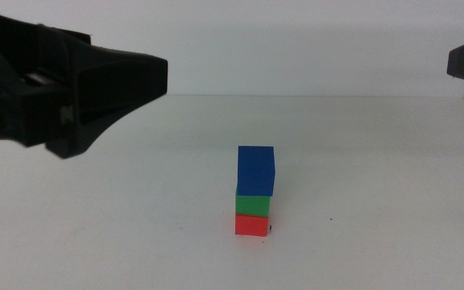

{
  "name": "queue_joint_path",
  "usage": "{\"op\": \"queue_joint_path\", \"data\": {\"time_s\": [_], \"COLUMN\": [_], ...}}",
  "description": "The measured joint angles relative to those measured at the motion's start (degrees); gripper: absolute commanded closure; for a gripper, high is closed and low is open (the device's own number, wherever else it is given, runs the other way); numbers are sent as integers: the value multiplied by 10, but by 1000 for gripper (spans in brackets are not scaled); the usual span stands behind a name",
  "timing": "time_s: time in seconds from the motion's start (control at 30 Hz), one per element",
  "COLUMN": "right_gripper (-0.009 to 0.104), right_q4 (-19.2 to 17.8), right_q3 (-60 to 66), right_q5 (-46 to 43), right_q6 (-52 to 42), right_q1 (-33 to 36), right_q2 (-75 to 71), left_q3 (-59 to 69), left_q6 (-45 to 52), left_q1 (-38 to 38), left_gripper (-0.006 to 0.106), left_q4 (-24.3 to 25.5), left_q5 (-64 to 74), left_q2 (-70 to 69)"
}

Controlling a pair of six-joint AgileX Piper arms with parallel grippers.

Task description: Stack red cubes first, then green, then blue cubes in a specific spot.

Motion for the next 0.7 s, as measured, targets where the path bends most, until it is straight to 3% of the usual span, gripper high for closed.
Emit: {"op": "queue_joint_path", "data": {"time_s": [0.2,0.4,0.53,0.7], "right_gripper": [2,2,2,2], "right_q4": [19,138,168,169], "right_q3": [109,336,477,582], "right_q5": [-76,-288,-373,-385], "right_q6": [0,0,0,0], "right_q1": [-62,-183,-233,-244], "right_q2": [-65,-189,-280,-408], "left_q3": [160,358,438,520], "left_q6": [0,0,0,0], "left_q1": [120,233,282,324], "left_gripper": [7,7,7,7], "left_q4": [-57,4,45,51], "left_q5": [-199,-275,-238,-235], "left_q2": [-66,-220,-321,-395]}}
